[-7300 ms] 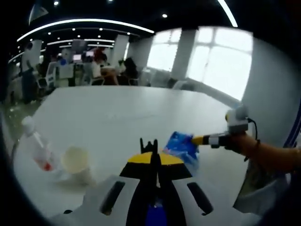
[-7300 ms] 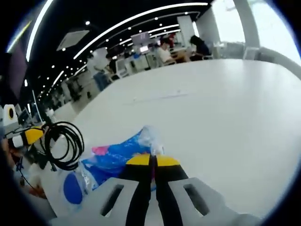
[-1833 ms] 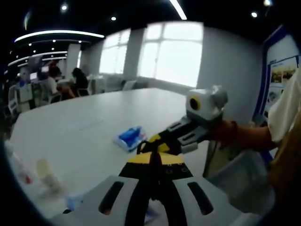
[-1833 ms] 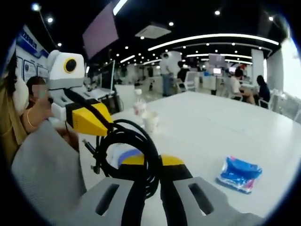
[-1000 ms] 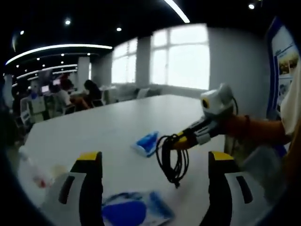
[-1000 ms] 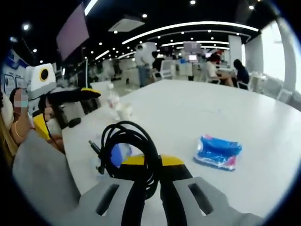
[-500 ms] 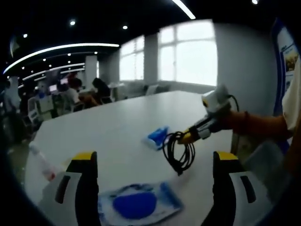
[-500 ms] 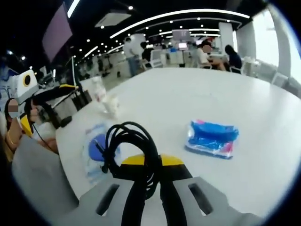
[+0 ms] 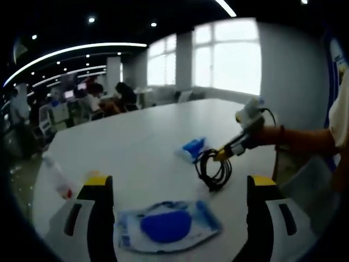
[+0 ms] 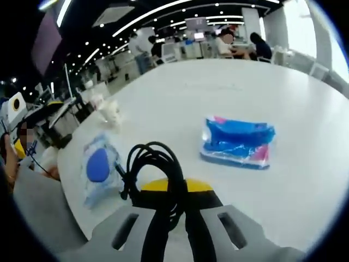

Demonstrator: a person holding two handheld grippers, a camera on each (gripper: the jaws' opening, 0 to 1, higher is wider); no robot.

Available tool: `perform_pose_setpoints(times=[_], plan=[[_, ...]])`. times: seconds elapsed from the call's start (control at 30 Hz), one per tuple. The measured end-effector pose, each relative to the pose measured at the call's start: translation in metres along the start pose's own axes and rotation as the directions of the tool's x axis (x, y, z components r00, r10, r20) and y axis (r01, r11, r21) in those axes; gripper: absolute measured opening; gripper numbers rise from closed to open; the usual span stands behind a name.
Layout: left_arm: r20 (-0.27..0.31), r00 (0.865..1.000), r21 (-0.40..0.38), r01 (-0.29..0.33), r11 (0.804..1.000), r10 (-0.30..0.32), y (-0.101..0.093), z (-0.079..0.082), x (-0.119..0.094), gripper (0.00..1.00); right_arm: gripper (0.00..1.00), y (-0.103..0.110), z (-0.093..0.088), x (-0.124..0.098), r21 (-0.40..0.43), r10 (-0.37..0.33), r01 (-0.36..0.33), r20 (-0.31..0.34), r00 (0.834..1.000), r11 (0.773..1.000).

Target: Arrange the tabletop items into an orderly group along one side of the table until the central work area is clear of visible clutter.

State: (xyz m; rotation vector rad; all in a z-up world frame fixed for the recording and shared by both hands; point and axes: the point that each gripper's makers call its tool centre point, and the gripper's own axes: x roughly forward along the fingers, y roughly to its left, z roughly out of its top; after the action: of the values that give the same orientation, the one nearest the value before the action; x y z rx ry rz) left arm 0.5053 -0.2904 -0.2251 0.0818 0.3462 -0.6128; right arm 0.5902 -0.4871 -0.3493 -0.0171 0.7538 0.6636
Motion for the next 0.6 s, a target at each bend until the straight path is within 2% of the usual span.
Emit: perform_pose_setpoints(times=[0.1, 0.3, 0.47, 0.6], plan=[[0.002, 1.0, -0.003, 0.002, 1.0, -0.002, 0.0, 0.0, 0.001, 0.99, 0.07, -0.005, -0.003, 0.005, 0.024, -0.009, 0.01, -0.017, 1.0, 1.0], [-0.015, 1.0, -0.016, 0.003, 1.0, -0.004, 0.001, -0.007, 0.004, 0.98, 0.08, -0.011, -0.014, 0.016, 0.009, -0.03, 0.031, -0.076, 0.997, 0.999], [-0.032, 0.999, -0.026, -0.005, 1.0, 0.004, 0.004, -0.013, 0.003, 0.98, 0.08, -0.018, -0.019, 0.024, 0.051, -0.049, 0.053, -0.082, 0.995, 0.997], [-0.046, 0.999, -0.036, -0.01, 0.999, 0.009, 0.006, -0.018, 0.004, 0.97, 0.09, -0.02, -0.022, 0.028, 0.053, -0.067, 0.072, -0.09, 0.994, 0.996]])
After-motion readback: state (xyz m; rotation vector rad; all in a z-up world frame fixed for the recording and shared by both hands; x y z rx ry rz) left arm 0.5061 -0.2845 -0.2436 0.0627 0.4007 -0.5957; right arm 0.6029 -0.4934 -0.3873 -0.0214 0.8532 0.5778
